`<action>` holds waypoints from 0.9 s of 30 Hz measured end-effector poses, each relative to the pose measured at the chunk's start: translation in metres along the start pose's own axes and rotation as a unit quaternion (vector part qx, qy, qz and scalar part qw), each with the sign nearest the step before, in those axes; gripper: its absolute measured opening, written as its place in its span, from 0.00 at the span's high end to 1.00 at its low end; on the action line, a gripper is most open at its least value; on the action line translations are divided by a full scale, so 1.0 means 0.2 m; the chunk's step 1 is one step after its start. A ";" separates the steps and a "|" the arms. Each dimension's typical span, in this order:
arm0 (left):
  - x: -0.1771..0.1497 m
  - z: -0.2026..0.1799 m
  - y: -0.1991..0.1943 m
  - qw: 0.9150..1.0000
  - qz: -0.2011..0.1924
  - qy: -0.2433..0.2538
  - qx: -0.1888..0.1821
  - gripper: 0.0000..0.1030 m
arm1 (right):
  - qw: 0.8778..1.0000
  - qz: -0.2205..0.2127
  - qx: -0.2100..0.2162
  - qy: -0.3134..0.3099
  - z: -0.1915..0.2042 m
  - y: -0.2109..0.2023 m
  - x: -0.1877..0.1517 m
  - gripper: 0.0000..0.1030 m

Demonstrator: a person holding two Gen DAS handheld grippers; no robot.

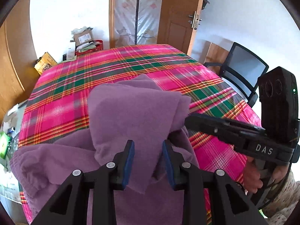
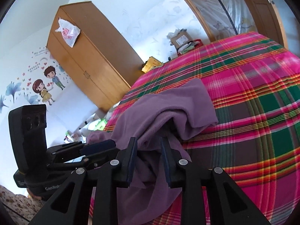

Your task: Fold clothes

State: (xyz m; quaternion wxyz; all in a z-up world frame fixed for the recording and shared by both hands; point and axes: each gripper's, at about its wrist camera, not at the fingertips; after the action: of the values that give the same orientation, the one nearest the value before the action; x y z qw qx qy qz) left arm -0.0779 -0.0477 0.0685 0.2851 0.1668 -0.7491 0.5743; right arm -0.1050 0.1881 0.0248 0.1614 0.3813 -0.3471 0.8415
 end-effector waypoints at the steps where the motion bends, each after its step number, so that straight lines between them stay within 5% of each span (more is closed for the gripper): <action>1: 0.00 0.02 0.00 1.000 0.000 -0.006 0.000 0.69 | 1.000 -0.012 -0.005 -0.007 0.02 -0.02 0.01 0.73; 4: -0.01 0.07 0.00 1.000 0.002 -0.026 0.004 0.69 | 0.999 -0.026 0.034 -0.023 0.07 -0.06 0.03 0.73; 6: -0.02 0.10 -0.01 0.999 0.005 -0.034 0.005 0.69 | 0.996 0.002 0.087 -0.024 0.10 -0.02 0.03 0.73; 13: -0.07 0.17 -0.05 0.999 0.005 -0.047 0.002 0.69 | 0.985 0.098 0.133 0.043 0.06 0.26 0.00 0.73; 20: -0.10 0.24 -0.06 0.998 0.006 -0.069 -0.009 0.69 | 0.982 0.125 0.131 0.057 0.08 0.42 0.06 0.73; 22: -0.10 0.26 -0.07 0.997 0.002 -0.077 -0.016 0.69 | 0.983 0.122 0.125 0.055 0.10 0.43 0.08 0.81; 23: -0.10 0.28 -0.08 0.997 -0.001 -0.079 -0.020 0.69 | 0.984 0.119 0.123 0.050 0.11 0.43 0.10 0.93; 27: -0.10 0.32 -0.13 0.995 -0.017 -0.090 -0.037 0.69 | 0.986 0.092 0.133 0.036 0.13 0.39 0.18 0.96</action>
State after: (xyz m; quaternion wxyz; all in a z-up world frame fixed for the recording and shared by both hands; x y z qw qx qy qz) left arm -0.0615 -0.1184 0.0649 0.2324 0.2196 -0.7897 0.5236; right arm -0.1563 0.1146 0.0292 0.0440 0.3353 -0.2598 0.9045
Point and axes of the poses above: each gripper's, at about its wrist camera, not at the fingertips, and y roughly the way its jaws point, z to its left, x to its top, and after that the axes turned 6 degrees about -y, right-handed
